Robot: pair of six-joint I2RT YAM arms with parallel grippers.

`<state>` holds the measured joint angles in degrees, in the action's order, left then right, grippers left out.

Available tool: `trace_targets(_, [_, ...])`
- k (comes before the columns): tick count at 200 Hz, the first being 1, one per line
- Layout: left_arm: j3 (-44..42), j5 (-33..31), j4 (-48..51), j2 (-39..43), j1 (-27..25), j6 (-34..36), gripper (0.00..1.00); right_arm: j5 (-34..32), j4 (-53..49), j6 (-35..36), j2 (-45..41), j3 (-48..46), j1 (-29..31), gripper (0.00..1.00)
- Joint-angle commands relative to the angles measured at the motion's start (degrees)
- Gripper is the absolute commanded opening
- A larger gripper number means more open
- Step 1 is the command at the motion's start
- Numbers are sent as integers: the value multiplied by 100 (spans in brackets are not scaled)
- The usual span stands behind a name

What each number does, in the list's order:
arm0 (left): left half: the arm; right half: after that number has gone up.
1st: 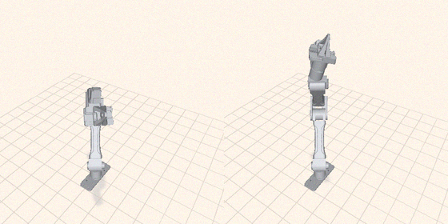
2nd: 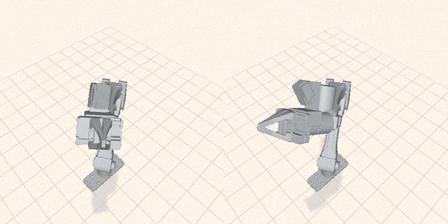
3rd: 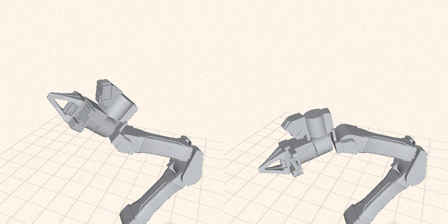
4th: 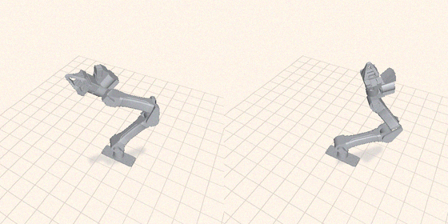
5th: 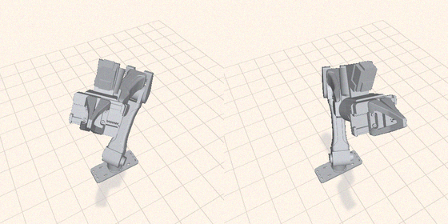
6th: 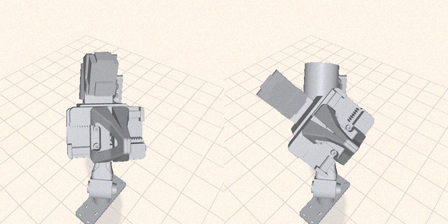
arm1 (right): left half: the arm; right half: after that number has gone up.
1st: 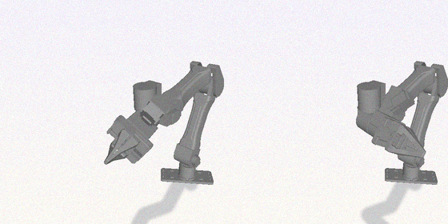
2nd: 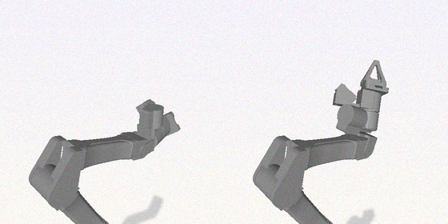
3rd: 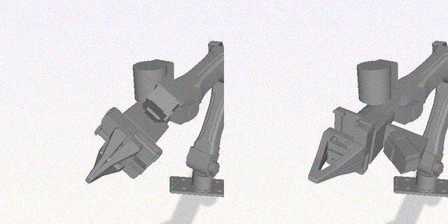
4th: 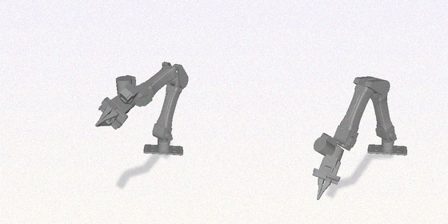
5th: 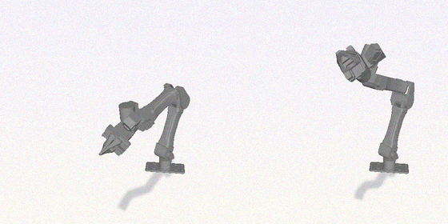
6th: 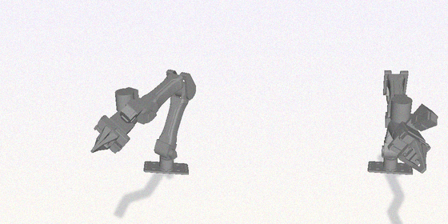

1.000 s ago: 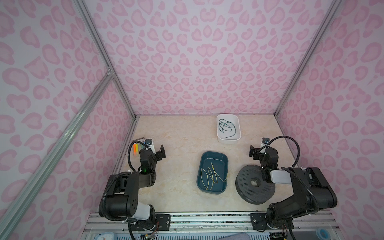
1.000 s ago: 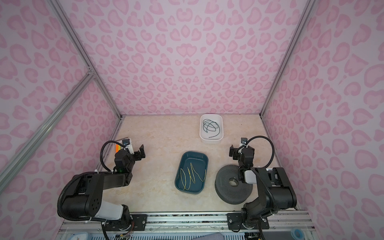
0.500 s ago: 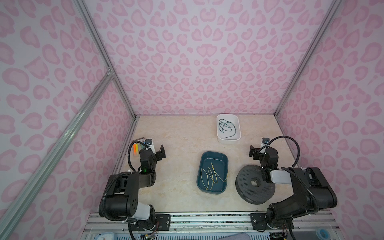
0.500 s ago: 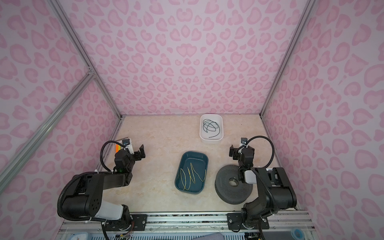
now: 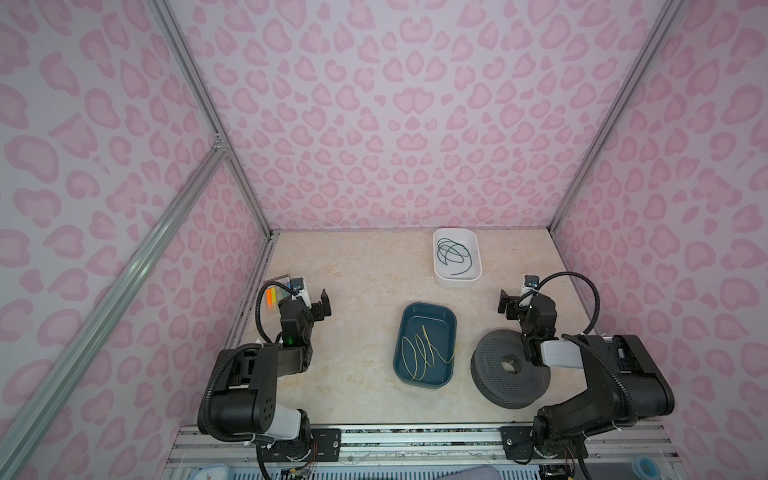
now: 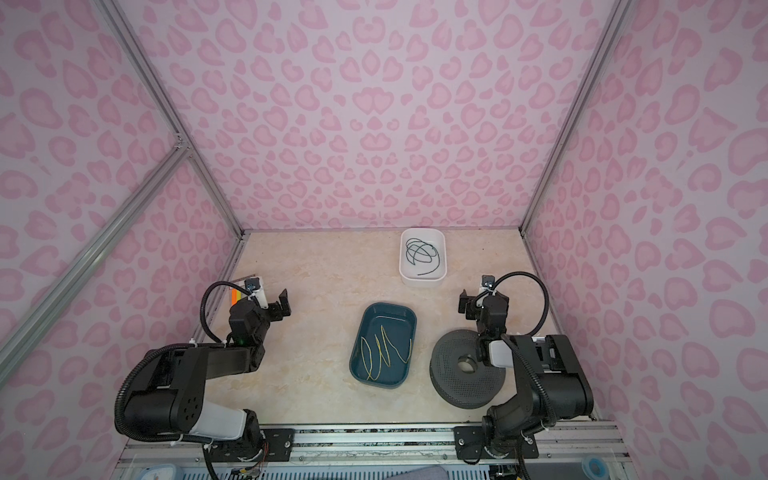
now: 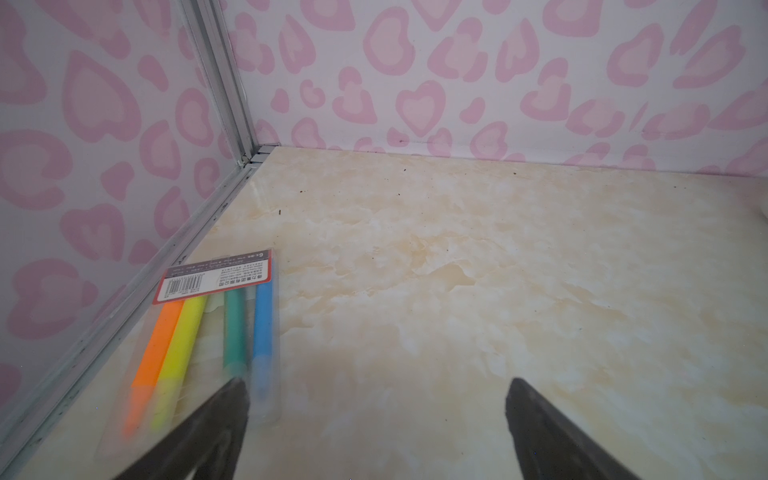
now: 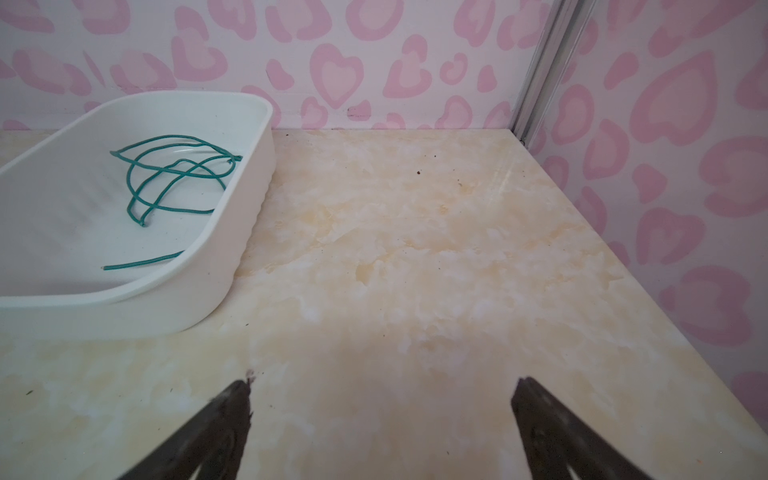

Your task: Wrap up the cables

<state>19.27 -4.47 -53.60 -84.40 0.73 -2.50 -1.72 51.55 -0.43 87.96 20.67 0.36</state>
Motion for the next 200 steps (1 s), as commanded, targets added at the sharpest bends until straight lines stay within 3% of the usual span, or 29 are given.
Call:
trace_targets(1, [13, 23, -124, 4, 4, -16, 98, -70, 197, -19, 8, -12, -1, 100])
trace_targets(200, [11, 24, -159, 39, 11, -13, 98, -42, 163, 15, 6, -10, -1, 100])
